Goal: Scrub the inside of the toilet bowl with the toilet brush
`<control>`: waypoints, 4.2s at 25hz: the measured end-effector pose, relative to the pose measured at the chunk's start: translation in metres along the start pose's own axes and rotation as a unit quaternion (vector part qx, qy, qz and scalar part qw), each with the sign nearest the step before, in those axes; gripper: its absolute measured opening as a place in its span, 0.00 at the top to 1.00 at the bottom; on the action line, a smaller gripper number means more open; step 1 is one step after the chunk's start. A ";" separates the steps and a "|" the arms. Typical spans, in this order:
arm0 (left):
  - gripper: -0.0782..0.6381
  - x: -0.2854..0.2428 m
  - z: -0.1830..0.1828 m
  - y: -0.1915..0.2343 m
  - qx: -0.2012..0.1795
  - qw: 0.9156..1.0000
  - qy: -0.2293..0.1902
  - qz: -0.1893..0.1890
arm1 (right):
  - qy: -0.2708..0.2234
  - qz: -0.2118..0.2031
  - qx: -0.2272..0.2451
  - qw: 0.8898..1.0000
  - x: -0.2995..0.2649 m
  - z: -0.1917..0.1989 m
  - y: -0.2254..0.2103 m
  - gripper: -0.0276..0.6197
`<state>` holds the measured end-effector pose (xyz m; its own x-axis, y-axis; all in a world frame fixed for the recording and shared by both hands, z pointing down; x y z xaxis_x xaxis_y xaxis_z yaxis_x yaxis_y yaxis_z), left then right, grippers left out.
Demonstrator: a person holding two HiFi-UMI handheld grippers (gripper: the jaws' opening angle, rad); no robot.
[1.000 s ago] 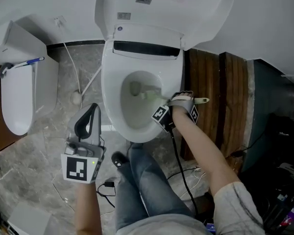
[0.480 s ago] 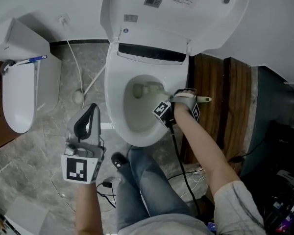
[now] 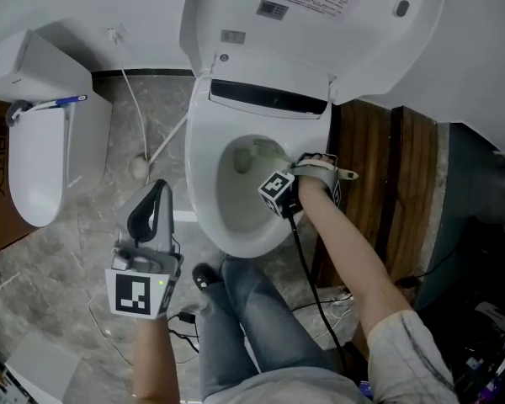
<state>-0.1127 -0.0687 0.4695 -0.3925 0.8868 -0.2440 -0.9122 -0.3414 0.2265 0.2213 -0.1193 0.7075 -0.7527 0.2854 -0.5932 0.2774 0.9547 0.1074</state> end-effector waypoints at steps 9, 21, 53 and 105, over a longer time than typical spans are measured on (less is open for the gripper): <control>0.91 -0.002 0.000 -0.004 0.002 1.000 -0.002 0.006 | -0.168 -0.123 -0.155 0.966 0.013 -0.020 0.019 0.89; 0.90 -0.012 -0.004 -0.005 0.008 0.998 -0.014 0.053 | -0.269 -0.359 -0.450 0.772 0.035 -0.052 0.065 0.90; 0.90 -0.026 0.014 0.038 -0.006 0.991 0.027 0.131 | -0.271 -0.368 -0.494 0.740 0.080 -0.141 0.066 0.91; 0.90 -0.037 0.016 0.048 -0.001 0.991 0.035 0.126 | -0.012 -0.116 -0.058 0.992 0.024 -0.082 0.043 0.96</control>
<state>-0.1398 -0.1130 0.5046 -0.6157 0.7488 -0.2453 -0.7839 -0.5505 0.2871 0.1662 -0.0648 0.7633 -0.7740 0.0567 -0.6306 0.0271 0.9980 0.0565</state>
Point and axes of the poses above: the fingertips, and each gripper's own axes: x backward along the fingers, y to its left, z out of its underside, the point moved 4 cm from there along x, backward along the fingers, and after that the axes turned 7 degrees about x, right-handed, at the moved point
